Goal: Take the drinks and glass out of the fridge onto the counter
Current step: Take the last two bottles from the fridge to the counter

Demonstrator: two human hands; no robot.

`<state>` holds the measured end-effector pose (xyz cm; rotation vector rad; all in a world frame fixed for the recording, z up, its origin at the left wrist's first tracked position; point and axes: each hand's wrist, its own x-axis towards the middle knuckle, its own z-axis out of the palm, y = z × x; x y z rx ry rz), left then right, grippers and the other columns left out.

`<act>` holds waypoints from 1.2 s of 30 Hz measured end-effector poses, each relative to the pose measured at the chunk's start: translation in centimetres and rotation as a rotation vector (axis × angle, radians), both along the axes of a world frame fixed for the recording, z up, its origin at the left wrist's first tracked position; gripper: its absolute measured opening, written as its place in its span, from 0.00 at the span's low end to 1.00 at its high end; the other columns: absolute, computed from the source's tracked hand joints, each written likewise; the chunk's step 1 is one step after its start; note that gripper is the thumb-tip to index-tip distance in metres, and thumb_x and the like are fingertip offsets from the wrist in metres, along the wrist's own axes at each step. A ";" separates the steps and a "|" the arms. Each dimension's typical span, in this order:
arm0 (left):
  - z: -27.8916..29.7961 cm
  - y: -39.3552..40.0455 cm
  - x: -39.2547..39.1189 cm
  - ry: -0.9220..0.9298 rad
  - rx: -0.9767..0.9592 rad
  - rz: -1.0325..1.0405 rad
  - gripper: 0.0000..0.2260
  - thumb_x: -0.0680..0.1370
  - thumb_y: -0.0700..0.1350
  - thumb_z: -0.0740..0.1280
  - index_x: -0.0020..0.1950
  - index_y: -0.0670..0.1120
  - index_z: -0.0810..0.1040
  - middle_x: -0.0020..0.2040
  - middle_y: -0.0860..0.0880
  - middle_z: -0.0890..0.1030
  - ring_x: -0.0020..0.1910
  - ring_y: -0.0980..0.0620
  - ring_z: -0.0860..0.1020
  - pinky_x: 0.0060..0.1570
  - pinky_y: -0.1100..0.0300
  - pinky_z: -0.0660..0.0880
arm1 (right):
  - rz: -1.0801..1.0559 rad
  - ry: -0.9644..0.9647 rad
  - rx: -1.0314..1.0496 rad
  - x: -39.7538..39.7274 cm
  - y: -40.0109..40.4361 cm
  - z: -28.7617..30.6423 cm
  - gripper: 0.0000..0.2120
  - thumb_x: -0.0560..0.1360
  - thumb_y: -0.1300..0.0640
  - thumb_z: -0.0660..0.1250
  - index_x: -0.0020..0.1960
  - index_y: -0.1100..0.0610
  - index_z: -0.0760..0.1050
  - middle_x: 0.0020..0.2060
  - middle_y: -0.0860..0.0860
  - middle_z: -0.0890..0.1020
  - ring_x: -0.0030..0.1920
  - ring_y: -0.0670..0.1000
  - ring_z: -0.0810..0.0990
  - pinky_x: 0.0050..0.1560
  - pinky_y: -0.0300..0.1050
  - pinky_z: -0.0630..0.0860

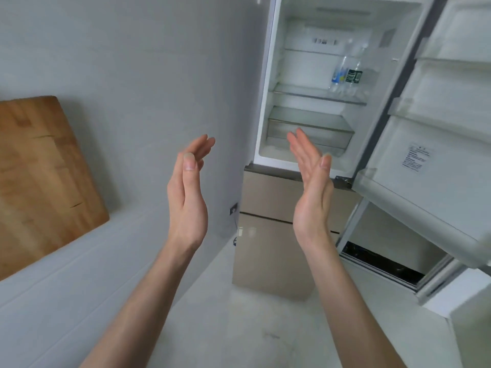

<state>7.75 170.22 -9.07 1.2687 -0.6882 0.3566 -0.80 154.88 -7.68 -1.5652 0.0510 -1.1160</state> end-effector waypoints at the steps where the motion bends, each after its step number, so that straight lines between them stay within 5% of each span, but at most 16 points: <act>1: 0.1 -1.7 0.5 -0.006 0.006 -0.014 0.28 0.86 0.57 0.49 0.77 0.42 0.73 0.73 0.49 0.80 0.75 0.52 0.76 0.78 0.43 0.68 | -0.014 -0.004 -0.003 0.3 -1.6 0.1 0.31 0.84 0.38 0.42 0.77 0.48 0.71 0.75 0.47 0.79 0.79 0.44 0.73 0.84 0.53 0.61; 9: 1.3 -13.7 4.4 -0.036 -0.007 -0.080 0.25 0.87 0.57 0.48 0.76 0.46 0.73 0.73 0.49 0.80 0.76 0.51 0.76 0.78 0.41 0.68 | -0.061 -0.043 -0.054 3.3 -12.6 0.7 0.38 0.85 0.29 0.43 0.80 0.51 0.70 0.76 0.47 0.78 0.79 0.45 0.72 0.84 0.50 0.61; 23: 0.8 -25.9 11.2 -0.023 0.005 -0.148 0.25 0.86 0.58 0.48 0.75 0.49 0.74 0.73 0.50 0.80 0.76 0.52 0.76 0.78 0.44 0.69 | -0.080 -0.015 -0.023 10.5 -23.2 -1.1 0.33 0.88 0.38 0.41 0.80 0.54 0.70 0.76 0.48 0.78 0.80 0.45 0.72 0.83 0.44 0.61; 28: 0.6 -30.8 16.3 -0.032 -0.013 -0.171 0.28 0.86 0.57 0.48 0.77 0.43 0.74 0.73 0.49 0.80 0.75 0.51 0.76 0.78 0.45 0.69 | -0.118 0.018 -0.048 14.3 -27.4 -1.6 0.33 0.88 0.38 0.41 0.81 0.54 0.69 0.77 0.47 0.77 0.79 0.43 0.71 0.80 0.34 0.60; 31: 1.0 -34.0 19.6 -0.035 -0.045 -0.212 0.27 0.86 0.57 0.49 0.76 0.45 0.74 0.73 0.49 0.80 0.75 0.51 0.76 0.78 0.45 0.69 | -0.143 0.014 -0.049 17.2 -30.2 -1.6 0.33 0.86 0.41 0.41 0.81 0.54 0.69 0.77 0.47 0.77 0.80 0.44 0.72 0.81 0.37 0.61; 36: 1.9 -39.4 25.3 -0.036 -0.065 -0.251 0.28 0.86 0.57 0.49 0.76 0.41 0.74 0.73 0.47 0.80 0.75 0.50 0.77 0.78 0.44 0.69 | -0.183 -0.009 -0.068 22.8 -34.2 -0.3 0.35 0.84 0.28 0.44 0.78 0.48 0.70 0.76 0.48 0.78 0.80 0.47 0.71 0.83 0.43 0.62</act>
